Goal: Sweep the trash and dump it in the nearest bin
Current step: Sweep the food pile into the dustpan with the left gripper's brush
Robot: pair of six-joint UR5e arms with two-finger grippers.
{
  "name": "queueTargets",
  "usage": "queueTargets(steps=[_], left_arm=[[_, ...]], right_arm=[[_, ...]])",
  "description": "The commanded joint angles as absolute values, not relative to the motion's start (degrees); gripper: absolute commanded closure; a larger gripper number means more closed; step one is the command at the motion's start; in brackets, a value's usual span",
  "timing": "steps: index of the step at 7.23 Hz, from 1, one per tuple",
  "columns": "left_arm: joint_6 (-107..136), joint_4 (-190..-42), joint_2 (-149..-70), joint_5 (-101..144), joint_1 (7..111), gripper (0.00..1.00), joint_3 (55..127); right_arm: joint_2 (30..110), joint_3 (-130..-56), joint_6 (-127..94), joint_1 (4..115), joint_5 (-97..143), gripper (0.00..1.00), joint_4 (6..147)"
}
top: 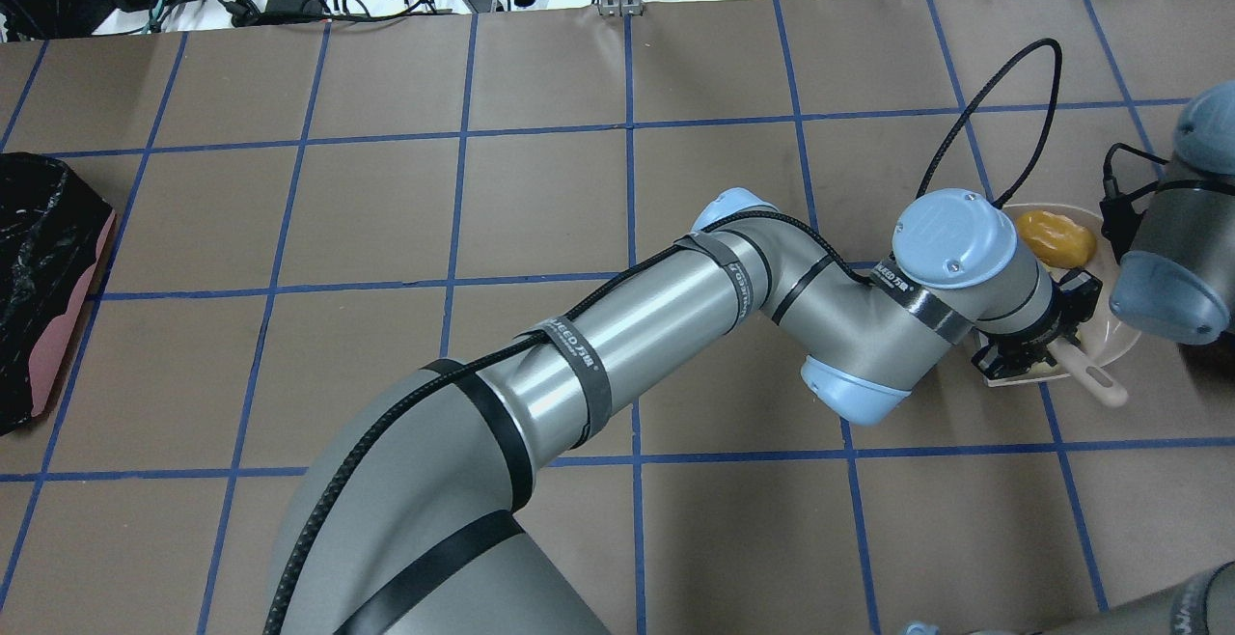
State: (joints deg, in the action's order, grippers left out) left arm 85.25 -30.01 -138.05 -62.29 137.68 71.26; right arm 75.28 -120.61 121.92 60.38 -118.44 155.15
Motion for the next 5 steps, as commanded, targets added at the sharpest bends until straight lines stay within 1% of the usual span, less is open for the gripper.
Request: queueTargets(steps=[1,2,5], left_arm=[[84.03,-33.55,-136.41,-62.23,137.37,1.00,72.42],[81.59,-35.66,-135.97,-62.40,136.42,1.00,72.51],[64.04,-51.98,-131.06,-62.75,129.31,1.00,72.77]], right_arm=[[75.32,-120.59,121.90,60.38,-118.48,1.00,155.21],[75.32,-120.59,121.90,60.38,-118.48,1.00,155.21],[75.32,-120.59,121.90,60.38,-118.39,1.00,155.21]])
